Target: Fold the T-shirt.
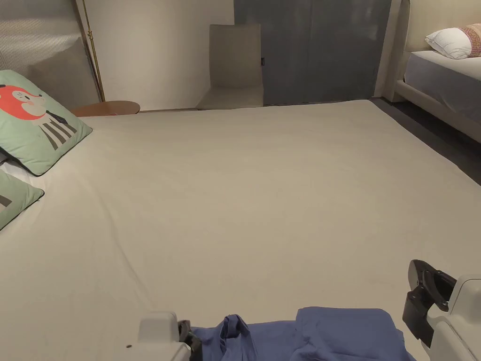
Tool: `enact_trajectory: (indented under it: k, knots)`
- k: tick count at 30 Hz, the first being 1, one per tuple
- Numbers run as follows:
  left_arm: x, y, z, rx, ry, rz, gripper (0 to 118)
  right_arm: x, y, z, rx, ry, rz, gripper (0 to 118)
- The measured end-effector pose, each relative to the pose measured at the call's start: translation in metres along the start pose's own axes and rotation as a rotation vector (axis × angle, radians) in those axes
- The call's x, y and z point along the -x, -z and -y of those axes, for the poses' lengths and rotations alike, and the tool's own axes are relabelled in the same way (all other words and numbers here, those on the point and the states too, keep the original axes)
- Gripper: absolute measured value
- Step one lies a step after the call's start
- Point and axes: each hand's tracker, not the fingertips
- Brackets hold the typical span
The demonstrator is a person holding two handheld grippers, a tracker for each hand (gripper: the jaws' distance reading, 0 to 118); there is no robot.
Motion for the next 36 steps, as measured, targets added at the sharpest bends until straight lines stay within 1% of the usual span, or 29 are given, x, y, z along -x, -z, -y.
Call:
enact_trajectory:
  k: [3, 6, 8, 9, 14, 17, 20, 24, 27, 29, 30, 31, 32, 33, 34, 35, 36]
  knots:
    - [-0.028, 0.011, 0.017, 0.032, 0.073, 0.014, 0, -0.001, -0.001, 0.000, 0.002, 0.009, 0.000, 1]
    - [-0.063, 0.016, 0.031, 0.062, 0.140, 0.078, 0, -0.004, -0.002, 0.001, 0.003, 0.010, 0.004, 1]
    - [-0.086, 0.018, 0.037, 0.052, 0.215, 0.097, 0, -0.006, -0.004, 0.000, 0.002, 0.009, 0.010, 1]
    - [-0.095, 0.015, 0.040, 0.043, 0.232, 0.113, 0, -0.008, -0.005, 0.000, 0.001, 0.009, 0.013, 1]
    - [-0.122, 0.014, 0.038, 0.089, 0.191, 0.275, 0, -0.015, -0.008, -0.001, -0.004, 0.013, 0.033, 1]
    - [-0.118, 0.006, 0.030, 0.067, 0.121, 0.309, 0, -0.017, -0.010, -0.002, -0.008, 0.015, 0.041, 1]
    - [-0.095, -0.008, 0.015, 0.017, 0.047, 0.331, 0, -0.018, -0.010, -0.003, -0.011, 0.019, 0.043, 1]
    - [-0.022, -0.028, -0.007, -0.030, -0.155, 0.378, 0, -0.015, -0.009, -0.003, -0.010, 0.024, 0.035, 1]
    - [0.046, -0.037, -0.018, -0.013, -0.341, 0.442, 0, -0.010, -0.006, -0.002, -0.006, 0.026, 0.024, 1]
    - [0.086, -0.038, -0.020, 0.006, -0.437, 0.478, 1, -0.007, -0.004, -0.001, 0.001, 0.029, 0.014, 1]
    - [0.105, -0.037, -0.021, 0.039, -0.481, 0.497, 6, -0.005, -0.003, 0.000, 0.004, 0.031, 0.008, 1]
    - [0.122, -0.034, -0.020, 0.092, -0.510, 0.522, 23, -0.003, -0.002, 0.000, 0.007, 0.030, 0.004, 1]
    - [0.134, -0.030, -0.017, 0.123, -0.528, 0.541, 53, 0.000, -0.002, 0.001, 0.009, 0.030, 0.000, 1]
    - [0.143, -0.025, -0.013, 0.153, -0.538, 0.545, 96, 0.002, -0.001, 0.001, 0.011, 0.032, -0.008, 1]
    - [0.150, -0.020, -0.009, 0.180, -0.538, 0.538, 113, 0.004, -0.001, 0.001, 0.013, 0.033, -0.017, 1]
    - [0.154, -0.015, -0.004, 0.200, -0.555, 0.526, 107, 0.006, -0.002, 0.001, 0.012, 0.030, -0.020, 1]
    - [0.160, -0.012, 0.002, 0.207, -0.608, 0.536, 107, 0.008, -0.002, 0.001, 0.014, 0.023, -0.023, 1]
